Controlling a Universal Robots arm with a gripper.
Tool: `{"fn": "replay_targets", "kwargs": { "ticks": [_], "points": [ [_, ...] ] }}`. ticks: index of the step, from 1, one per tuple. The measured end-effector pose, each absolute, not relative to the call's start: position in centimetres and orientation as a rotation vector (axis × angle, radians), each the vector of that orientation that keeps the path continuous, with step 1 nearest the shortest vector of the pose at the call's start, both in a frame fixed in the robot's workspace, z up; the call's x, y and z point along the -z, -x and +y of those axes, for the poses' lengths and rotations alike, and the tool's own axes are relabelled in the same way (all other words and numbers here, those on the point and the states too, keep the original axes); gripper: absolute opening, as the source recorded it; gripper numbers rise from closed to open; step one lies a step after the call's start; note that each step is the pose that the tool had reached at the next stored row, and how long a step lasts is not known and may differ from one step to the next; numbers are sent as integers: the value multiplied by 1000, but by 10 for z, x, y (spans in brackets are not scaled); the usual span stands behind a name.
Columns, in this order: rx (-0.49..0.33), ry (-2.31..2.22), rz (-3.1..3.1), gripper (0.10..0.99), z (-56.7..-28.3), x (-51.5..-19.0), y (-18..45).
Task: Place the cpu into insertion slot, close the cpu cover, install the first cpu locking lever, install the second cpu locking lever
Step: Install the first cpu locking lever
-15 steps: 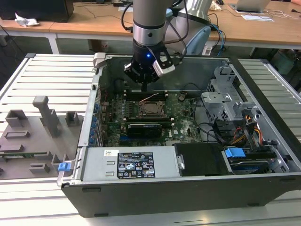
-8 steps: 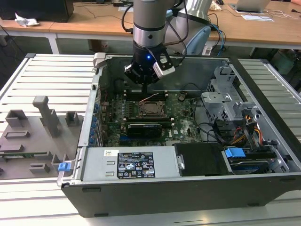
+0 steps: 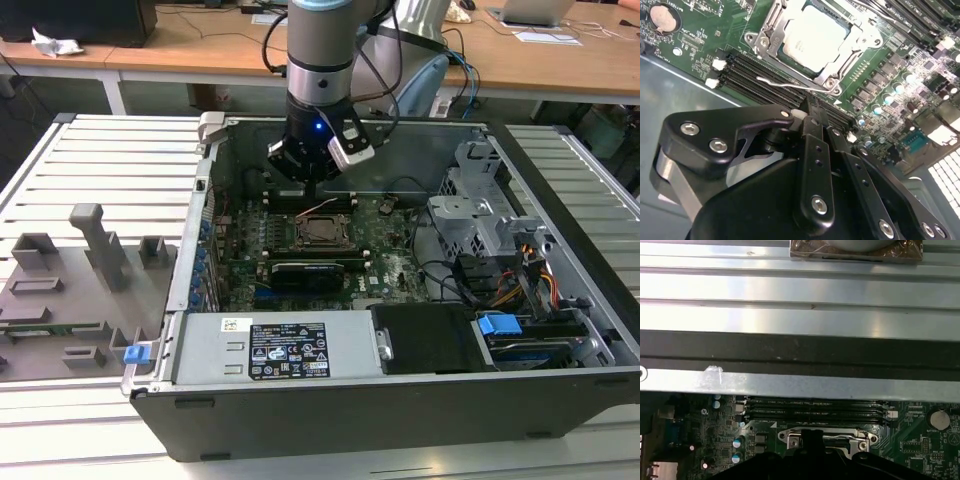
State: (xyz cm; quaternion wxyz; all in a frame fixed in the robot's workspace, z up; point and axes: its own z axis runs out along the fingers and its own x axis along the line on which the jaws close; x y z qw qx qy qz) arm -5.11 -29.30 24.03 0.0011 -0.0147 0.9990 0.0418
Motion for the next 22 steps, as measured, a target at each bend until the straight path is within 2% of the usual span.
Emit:
{"fn": "replay_targets", "kwargs": {
  "ticks": [22],
  "points": [
    [-132,45,3136,106,-289,-223,37]
  ]
}}
